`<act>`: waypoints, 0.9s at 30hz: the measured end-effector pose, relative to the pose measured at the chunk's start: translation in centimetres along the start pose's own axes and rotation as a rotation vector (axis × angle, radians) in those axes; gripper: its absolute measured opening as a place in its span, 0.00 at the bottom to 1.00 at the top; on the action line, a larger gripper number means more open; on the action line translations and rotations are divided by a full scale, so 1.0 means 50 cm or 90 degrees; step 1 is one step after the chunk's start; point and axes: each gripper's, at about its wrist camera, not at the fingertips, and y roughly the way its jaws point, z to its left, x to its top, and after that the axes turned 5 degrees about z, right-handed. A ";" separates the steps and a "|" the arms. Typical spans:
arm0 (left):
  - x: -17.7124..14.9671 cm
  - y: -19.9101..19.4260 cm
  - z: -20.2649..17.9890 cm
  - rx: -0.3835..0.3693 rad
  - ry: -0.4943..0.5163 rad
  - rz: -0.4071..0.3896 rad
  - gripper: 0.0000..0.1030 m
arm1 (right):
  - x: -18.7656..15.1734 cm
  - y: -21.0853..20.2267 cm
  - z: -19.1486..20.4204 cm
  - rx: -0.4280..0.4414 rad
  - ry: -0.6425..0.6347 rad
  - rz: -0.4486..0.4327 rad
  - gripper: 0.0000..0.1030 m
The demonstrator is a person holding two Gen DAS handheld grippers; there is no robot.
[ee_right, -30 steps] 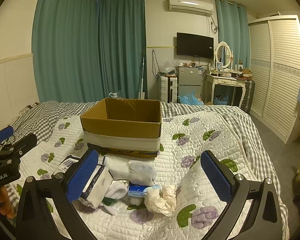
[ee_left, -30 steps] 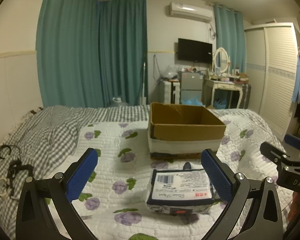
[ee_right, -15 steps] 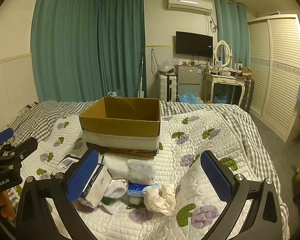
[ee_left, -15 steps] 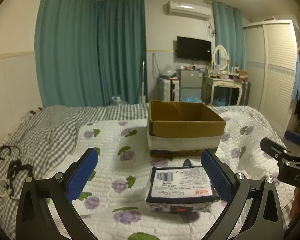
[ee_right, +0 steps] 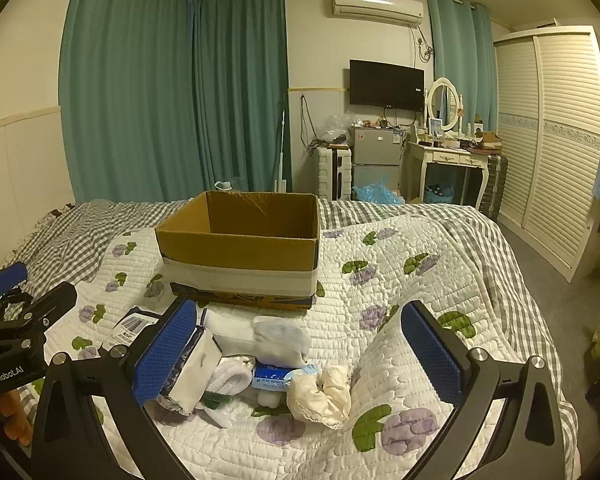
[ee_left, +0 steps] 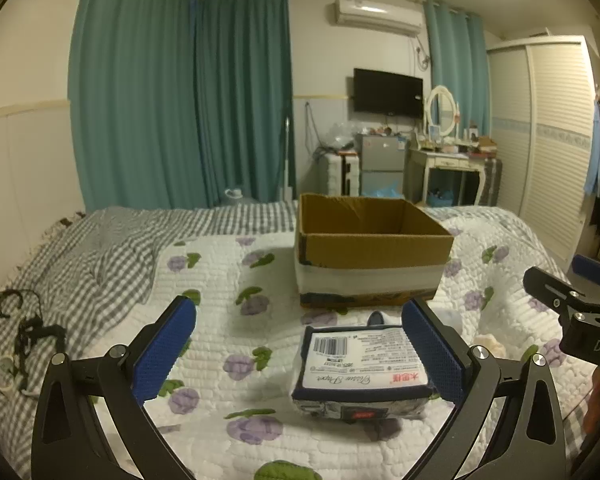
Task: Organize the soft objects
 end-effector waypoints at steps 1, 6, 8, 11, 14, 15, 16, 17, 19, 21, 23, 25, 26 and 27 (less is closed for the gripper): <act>0.000 0.000 0.001 0.000 0.000 0.000 1.00 | 0.000 0.000 -0.001 -0.001 0.000 0.001 1.00; 0.001 0.000 0.001 0.000 -0.002 0.003 1.00 | 0.006 0.002 0.002 -0.001 0.000 0.005 1.00; -0.001 0.002 0.002 0.000 -0.004 0.006 1.00 | 0.005 0.003 0.001 -0.002 0.001 0.007 1.00; -0.001 0.005 0.003 -0.001 -0.005 0.009 1.00 | 0.005 0.003 0.000 -0.003 0.003 0.008 1.00; -0.001 0.006 0.003 0.000 -0.007 0.010 1.00 | 0.007 0.003 0.001 -0.004 0.003 0.009 1.00; -0.001 0.007 0.004 -0.001 -0.007 0.011 1.00 | 0.007 0.003 0.001 -0.004 0.003 0.009 1.00; -0.002 0.006 0.004 -0.001 -0.007 0.012 1.00 | 0.006 0.001 0.001 -0.004 0.003 0.008 1.00; -0.002 0.006 0.003 0.000 -0.007 0.012 1.00 | 0.007 0.002 0.001 -0.004 0.002 0.009 1.00; -0.002 0.006 0.003 -0.001 -0.007 0.011 1.00 | 0.007 0.003 0.001 -0.003 0.002 0.009 1.00; -0.003 0.006 0.004 -0.001 -0.007 0.011 1.00 | 0.007 0.003 0.001 -0.004 0.002 0.009 1.00; -0.003 0.006 0.003 0.000 -0.008 0.011 1.00 | 0.007 0.003 0.001 -0.004 0.002 0.009 1.00; -0.004 0.007 0.003 0.000 -0.008 0.012 1.00 | 0.007 0.003 0.002 -0.004 0.003 0.009 1.00; -0.004 0.006 0.003 0.000 -0.008 0.012 1.00 | 0.008 0.003 0.002 -0.003 0.002 0.009 1.00; -0.005 0.006 0.003 0.000 -0.009 0.013 1.00 | 0.008 0.003 0.002 -0.004 0.001 0.009 1.00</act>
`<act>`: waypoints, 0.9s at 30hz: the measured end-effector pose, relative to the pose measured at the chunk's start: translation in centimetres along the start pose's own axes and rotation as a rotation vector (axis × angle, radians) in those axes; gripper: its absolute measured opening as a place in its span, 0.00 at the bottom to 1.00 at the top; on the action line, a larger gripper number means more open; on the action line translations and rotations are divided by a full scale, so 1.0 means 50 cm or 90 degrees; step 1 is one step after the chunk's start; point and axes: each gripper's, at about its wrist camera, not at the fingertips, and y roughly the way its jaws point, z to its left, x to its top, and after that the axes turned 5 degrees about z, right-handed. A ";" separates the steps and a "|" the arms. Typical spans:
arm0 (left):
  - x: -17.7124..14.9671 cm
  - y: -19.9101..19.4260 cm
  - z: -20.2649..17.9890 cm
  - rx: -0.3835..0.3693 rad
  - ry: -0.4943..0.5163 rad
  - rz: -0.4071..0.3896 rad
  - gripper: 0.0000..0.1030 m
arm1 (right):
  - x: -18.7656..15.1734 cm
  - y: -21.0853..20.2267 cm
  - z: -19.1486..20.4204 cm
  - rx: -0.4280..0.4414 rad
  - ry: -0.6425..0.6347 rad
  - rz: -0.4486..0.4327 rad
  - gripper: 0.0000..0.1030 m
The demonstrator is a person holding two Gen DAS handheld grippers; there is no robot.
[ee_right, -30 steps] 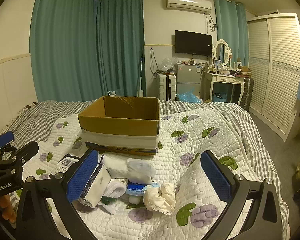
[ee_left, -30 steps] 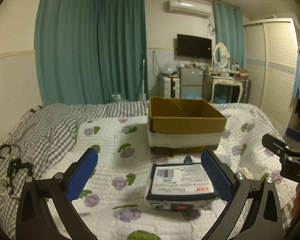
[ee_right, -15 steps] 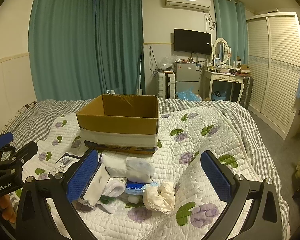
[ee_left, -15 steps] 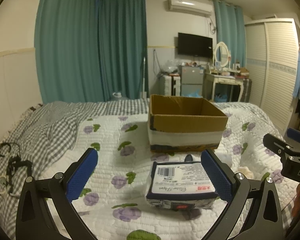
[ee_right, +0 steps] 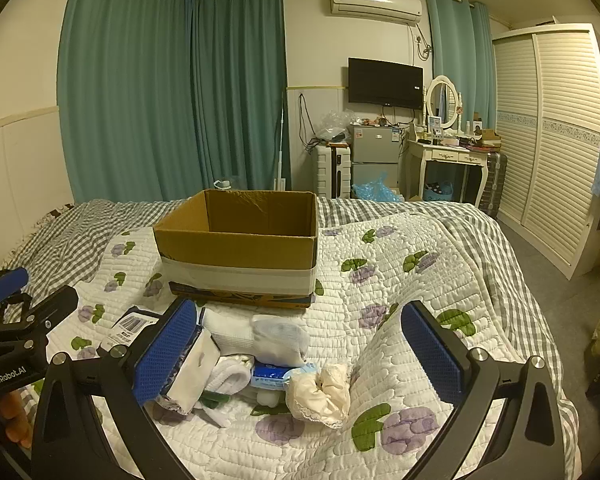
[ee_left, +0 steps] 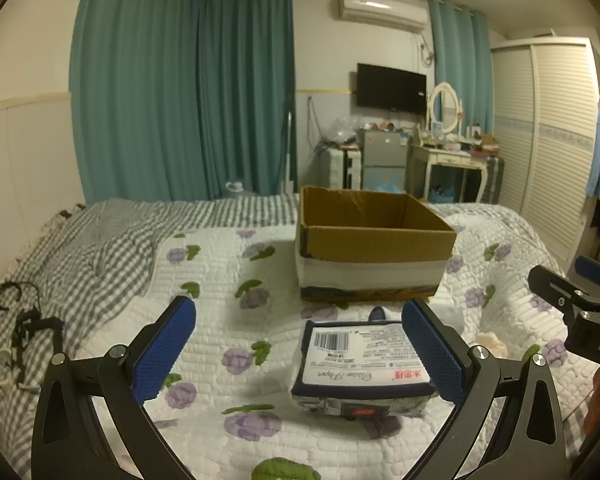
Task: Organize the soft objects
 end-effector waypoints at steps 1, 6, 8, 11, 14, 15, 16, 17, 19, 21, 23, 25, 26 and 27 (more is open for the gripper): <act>-0.001 -0.001 0.000 0.000 0.000 0.001 1.00 | 0.001 -0.001 0.001 0.000 -0.001 0.000 1.00; -0.001 0.001 -0.002 -0.002 -0.001 -0.001 1.00 | 0.005 -0.011 0.003 0.007 -0.001 -0.007 1.00; -0.004 -0.001 -0.004 -0.008 0.000 0.001 1.00 | 0.006 -0.015 0.003 0.009 -0.001 -0.011 1.00; -0.008 -0.004 -0.013 -0.012 0.009 0.003 1.00 | 0.009 -0.021 0.004 0.011 -0.002 -0.015 1.00; -0.005 -0.006 -0.016 -0.011 0.013 0.003 1.00 | 0.013 -0.026 0.001 0.014 -0.001 -0.014 1.00; -0.005 -0.006 -0.016 -0.011 0.012 0.003 1.00 | 0.015 -0.029 -0.001 0.015 -0.001 -0.015 1.00; -0.005 -0.007 -0.017 -0.012 0.010 0.003 1.00 | 0.018 -0.031 -0.003 0.016 -0.001 -0.013 1.00; -0.003 -0.006 -0.015 -0.012 0.008 0.002 1.00 | 0.021 -0.032 -0.006 0.017 -0.002 -0.011 1.00; 0.005 -0.007 -0.012 -0.015 0.002 0.004 1.00 | 0.029 -0.032 -0.012 0.016 -0.005 -0.003 1.00; 0.012 -0.004 -0.010 -0.011 -0.005 0.009 1.00 | 0.037 -0.028 -0.018 0.010 -0.013 0.009 1.00; 0.016 0.007 -0.012 -0.012 -0.010 0.022 1.00 | 0.040 -0.017 -0.024 0.002 -0.028 0.024 1.00; 0.015 0.023 -0.016 -0.015 -0.011 0.044 1.00 | 0.038 0.005 -0.031 -0.010 -0.044 0.047 1.00; 0.010 0.036 -0.020 -0.020 -0.015 0.060 1.00 | 0.034 0.019 -0.035 -0.010 -0.049 0.063 1.00; 0.005 0.044 -0.020 -0.027 -0.020 0.072 1.00 | 0.030 0.028 -0.039 -0.008 -0.050 0.074 1.00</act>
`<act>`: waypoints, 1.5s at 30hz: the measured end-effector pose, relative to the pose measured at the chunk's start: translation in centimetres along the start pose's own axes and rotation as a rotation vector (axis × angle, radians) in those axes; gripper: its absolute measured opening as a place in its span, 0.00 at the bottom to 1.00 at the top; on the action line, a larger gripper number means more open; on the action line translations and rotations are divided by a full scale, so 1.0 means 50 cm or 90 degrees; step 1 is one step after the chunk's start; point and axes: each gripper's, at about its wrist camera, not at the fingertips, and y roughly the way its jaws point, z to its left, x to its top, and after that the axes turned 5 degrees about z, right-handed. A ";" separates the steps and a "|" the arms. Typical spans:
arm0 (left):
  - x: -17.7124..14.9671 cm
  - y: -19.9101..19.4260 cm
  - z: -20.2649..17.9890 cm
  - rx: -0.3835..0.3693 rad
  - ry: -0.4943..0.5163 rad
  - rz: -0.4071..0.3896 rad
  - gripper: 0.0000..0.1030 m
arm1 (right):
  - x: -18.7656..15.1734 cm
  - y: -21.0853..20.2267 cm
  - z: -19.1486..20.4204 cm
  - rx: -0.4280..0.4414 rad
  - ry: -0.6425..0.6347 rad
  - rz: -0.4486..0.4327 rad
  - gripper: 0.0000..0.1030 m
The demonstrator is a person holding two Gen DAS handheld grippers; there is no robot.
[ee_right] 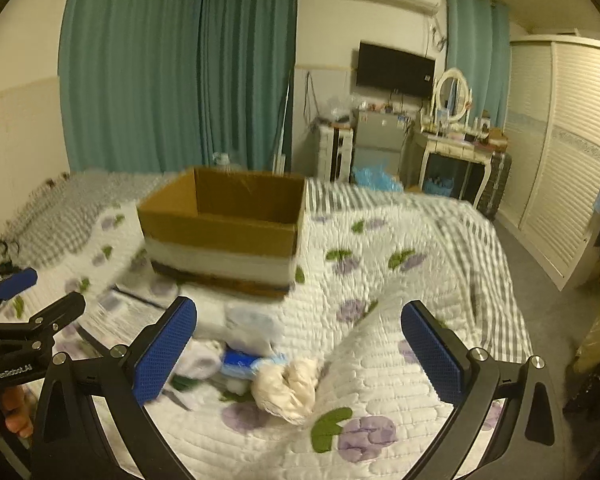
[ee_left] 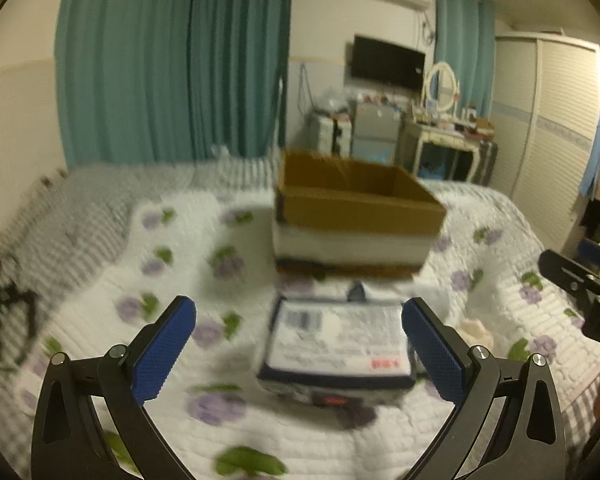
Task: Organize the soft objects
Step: 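Grasp the tissue paper pack with the left tool while the right tool grasps the lace cloth, then carry the tissue pack and lace cloth into the box with both tools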
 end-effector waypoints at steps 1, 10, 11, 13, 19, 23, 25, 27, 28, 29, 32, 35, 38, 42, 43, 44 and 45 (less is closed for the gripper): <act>-0.009 0.016 -0.002 -0.014 -0.009 0.021 1.00 | -0.007 0.016 -0.004 0.004 -0.001 0.018 1.00; -0.075 0.111 -0.014 -0.058 -0.012 0.133 1.00 | -0.071 0.160 0.007 0.070 -0.007 0.177 0.92; -0.075 0.110 -0.012 -0.062 -0.015 0.134 1.00 | -0.073 0.177 0.010 0.079 -0.008 0.194 0.90; -0.071 0.104 -0.008 -0.070 -0.014 0.133 1.00 | -0.080 0.207 0.016 0.092 -0.002 0.227 0.82; -0.063 0.090 -0.003 -0.073 0.006 0.122 1.00 | -0.096 0.263 0.030 0.084 0.001 0.303 0.56; -0.063 0.084 -0.004 -0.081 0.031 0.124 1.00 | -0.102 0.265 0.036 0.068 -0.008 0.309 0.29; -0.066 0.081 -0.007 -0.087 0.042 0.126 1.00 | -0.098 0.254 0.034 0.067 -0.003 0.299 0.20; -0.069 0.080 -0.009 -0.100 0.046 0.133 1.00 | -0.093 0.237 0.030 0.065 0.001 0.279 0.16; -0.072 0.081 -0.010 -0.107 0.050 0.140 1.00 | -0.089 0.230 0.028 0.065 0.002 0.270 0.14; -0.074 0.083 -0.011 -0.109 0.052 0.146 1.00 | -0.086 0.223 0.028 0.063 0.003 0.263 0.13; -0.081 0.098 -0.019 -0.111 0.060 0.164 1.00 | -0.079 0.212 0.027 0.057 0.003 0.246 0.13; -0.083 0.119 -0.027 -0.114 0.056 0.178 1.00 | -0.076 0.204 0.030 0.055 0.002 0.235 0.12; -0.082 0.144 -0.036 -0.125 0.052 0.188 1.00 | -0.074 0.198 0.029 0.058 0.002 0.226 0.12; -0.073 0.180 -0.041 -0.115 0.041 0.195 1.00 | -0.071 0.194 0.026 0.062 0.005 0.217 0.12; -0.069 0.188 -0.042 -0.114 0.036 0.195 1.00 | -0.070 0.193 0.026 0.063 0.005 0.215 0.12; -0.064 0.195 -0.043 -0.113 0.031 0.196 1.00 | -0.070 0.192 0.026 0.063 0.006 0.213 0.12; -0.059 0.202 -0.044 -0.112 0.026 0.196 1.00 | -0.069 0.192 0.026 0.064 0.006 0.212 0.12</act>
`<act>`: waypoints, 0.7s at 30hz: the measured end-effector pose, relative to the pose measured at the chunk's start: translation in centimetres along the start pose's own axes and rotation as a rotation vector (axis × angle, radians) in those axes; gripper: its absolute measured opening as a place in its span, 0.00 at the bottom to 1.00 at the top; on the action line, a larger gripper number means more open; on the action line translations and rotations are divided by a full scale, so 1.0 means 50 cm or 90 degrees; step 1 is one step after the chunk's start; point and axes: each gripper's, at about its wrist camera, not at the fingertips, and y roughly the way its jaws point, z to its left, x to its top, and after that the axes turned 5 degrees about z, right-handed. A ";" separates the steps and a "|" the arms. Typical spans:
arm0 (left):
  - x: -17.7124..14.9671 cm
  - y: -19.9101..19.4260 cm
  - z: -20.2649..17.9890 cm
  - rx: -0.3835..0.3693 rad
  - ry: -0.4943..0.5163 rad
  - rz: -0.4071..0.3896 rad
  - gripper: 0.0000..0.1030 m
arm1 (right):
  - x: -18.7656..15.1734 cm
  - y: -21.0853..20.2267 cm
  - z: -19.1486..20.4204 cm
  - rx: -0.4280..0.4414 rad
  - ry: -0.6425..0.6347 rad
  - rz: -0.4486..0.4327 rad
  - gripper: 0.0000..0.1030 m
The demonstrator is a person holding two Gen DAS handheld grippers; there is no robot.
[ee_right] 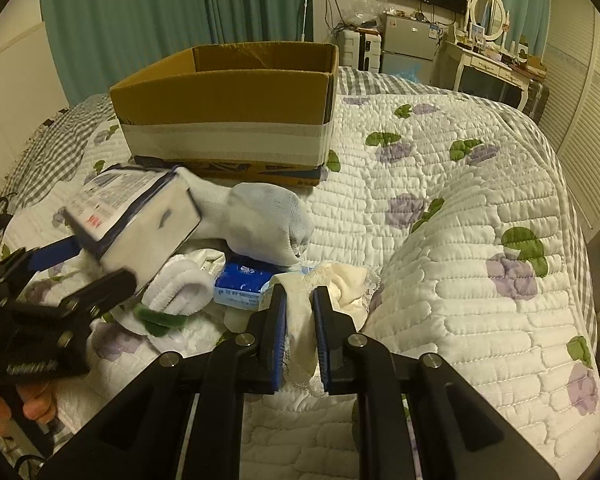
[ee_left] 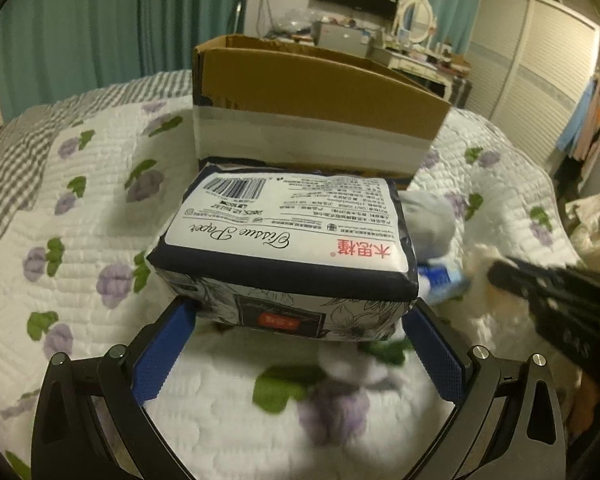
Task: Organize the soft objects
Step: 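Carry the tissue pack and lace cloth into the box with both tools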
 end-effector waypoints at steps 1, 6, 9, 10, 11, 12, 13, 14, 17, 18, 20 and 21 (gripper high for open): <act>0.007 0.006 0.000 0.002 -0.006 0.002 1.00 | -0.001 -0.001 -0.001 0.001 0.000 -0.002 0.12; 0.038 0.036 -0.001 0.024 -0.030 -0.005 0.75 | -0.001 -0.002 -0.004 0.004 0.004 -0.003 0.13; 0.045 0.066 0.008 0.018 -0.054 0.023 0.38 | -0.001 -0.003 -0.004 0.004 0.002 -0.006 0.13; 0.044 0.073 0.013 -0.004 -0.062 0.035 0.32 | -0.001 -0.003 -0.004 0.004 0.002 -0.007 0.13; 0.040 0.075 0.018 -0.023 -0.068 0.040 0.29 | -0.001 -0.004 -0.003 0.003 0.001 -0.008 0.13; 0.036 0.073 0.022 -0.039 -0.075 0.041 0.25 | -0.001 -0.005 -0.003 0.003 0.001 -0.009 0.13; 0.033 0.071 0.024 -0.046 -0.075 0.041 0.21 | -0.001 -0.006 -0.002 0.003 0.000 -0.011 0.13; 0.029 0.065 0.026 -0.048 -0.071 0.042 0.20 | -0.002 -0.008 0.000 0.002 -0.002 -0.012 0.13; 0.017 0.041 0.029 -0.030 -0.057 0.032 0.15 | -0.003 -0.021 0.005 0.001 -0.009 -0.025 0.13; 0.014 0.033 0.028 -0.025 -0.052 0.028 0.13 | -0.003 -0.028 0.008 0.001 -0.011 -0.031 0.13; 0.009 0.006 0.030 -0.012 -0.038 0.015 0.08 | -0.001 -0.044 0.013 0.002 -0.018 -0.044 0.13; 0.006 -0.014 0.033 -0.007 -0.028 0.004 0.06 | 0.001 -0.053 0.015 0.003 -0.021 -0.051 0.12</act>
